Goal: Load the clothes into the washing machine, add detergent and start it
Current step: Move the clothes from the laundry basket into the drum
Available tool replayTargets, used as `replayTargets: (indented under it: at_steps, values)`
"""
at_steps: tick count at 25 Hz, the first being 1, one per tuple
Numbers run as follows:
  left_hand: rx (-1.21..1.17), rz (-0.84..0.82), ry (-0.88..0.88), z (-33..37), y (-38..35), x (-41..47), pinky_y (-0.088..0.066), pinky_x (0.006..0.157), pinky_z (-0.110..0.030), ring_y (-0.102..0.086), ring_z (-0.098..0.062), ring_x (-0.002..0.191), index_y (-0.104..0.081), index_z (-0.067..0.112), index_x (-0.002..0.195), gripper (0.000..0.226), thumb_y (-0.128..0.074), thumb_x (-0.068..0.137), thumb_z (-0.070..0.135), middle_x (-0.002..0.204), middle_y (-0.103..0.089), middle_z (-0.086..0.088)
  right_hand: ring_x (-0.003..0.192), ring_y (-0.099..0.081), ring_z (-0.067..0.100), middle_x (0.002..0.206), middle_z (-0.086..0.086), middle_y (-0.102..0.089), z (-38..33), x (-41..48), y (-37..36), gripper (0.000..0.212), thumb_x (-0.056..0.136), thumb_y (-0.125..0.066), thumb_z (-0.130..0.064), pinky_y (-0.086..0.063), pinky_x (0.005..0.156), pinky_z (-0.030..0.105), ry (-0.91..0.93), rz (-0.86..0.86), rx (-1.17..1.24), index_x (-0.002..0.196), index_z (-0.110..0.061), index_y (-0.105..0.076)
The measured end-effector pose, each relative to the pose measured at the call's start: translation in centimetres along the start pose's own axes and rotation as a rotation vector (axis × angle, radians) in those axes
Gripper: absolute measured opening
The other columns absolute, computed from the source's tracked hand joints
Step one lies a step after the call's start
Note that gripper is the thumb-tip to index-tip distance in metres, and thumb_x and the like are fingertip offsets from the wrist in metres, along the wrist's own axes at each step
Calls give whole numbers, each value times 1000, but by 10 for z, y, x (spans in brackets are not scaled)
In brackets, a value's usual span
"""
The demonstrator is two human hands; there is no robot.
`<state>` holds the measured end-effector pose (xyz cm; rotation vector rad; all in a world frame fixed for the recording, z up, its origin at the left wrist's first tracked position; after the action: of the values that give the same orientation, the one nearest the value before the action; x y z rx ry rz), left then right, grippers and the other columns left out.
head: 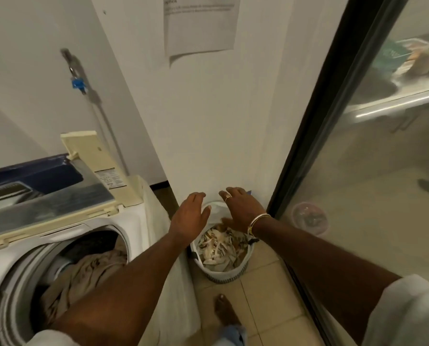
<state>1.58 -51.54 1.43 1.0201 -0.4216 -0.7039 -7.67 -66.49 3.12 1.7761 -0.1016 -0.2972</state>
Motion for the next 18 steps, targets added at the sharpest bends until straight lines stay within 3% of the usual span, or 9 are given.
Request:
replayTargets:
  at_steps: [6, 12, 16, 18]
  values:
    - [-55, -171, 91, -42, -78, 50, -48, 102, -37, -57, -23, 119, -47, 14, 141, 45, -49, 102, 37, 136, -54, -7, 138, -31, 34, 154, 11, -32, 44, 66, -76, 79, 86, -61, -47, -39, 107, 51, -48, -180, 70, 151, -19, -27]
    - [-111, -331, 231, -87, -155, 65, -38, 104, -31, -52, -30, 126, -48, 6, 141, 46, -56, 100, 24, 139, -54, -15, 131, -44, 31, 145, 9, -46, 67, 107, -182, 61, 89, -56, -44, -37, 109, 47, -45, -313, 122, 144, -22, -42]
    - [-134, -536, 314, -128, -219, 66, -37, 97, -26, -49, -29, 130, -43, 13, 145, 56, -63, 96, 29, 142, -49, -13, 139, -31, 38, 152, 14, -34, 81, 128, -272, 74, 84, -58, -49, -25, 116, 52, -11, -486, 107, 149, -22, -34]
    - [-130, -596, 336, -147, -249, 66, -35, 98, -25, -46, -29, 133, -42, 12, 146, 57, -65, 95, 26, 145, -47, -12, 135, -35, 39, 149, 15, -35, 91, 136, -311, 79, 82, -63, -49, -31, 113, 50, -1, -553, 109, 148, -19, -34]
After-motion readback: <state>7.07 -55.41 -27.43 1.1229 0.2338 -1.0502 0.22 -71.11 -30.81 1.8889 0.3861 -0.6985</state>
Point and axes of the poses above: each hand's wrist, its own x-axis towards the middle knuckle, its own y-axis out of the back of the hand, z = x × y, the point moved 2 cm from there along x, towards the middle knuckle
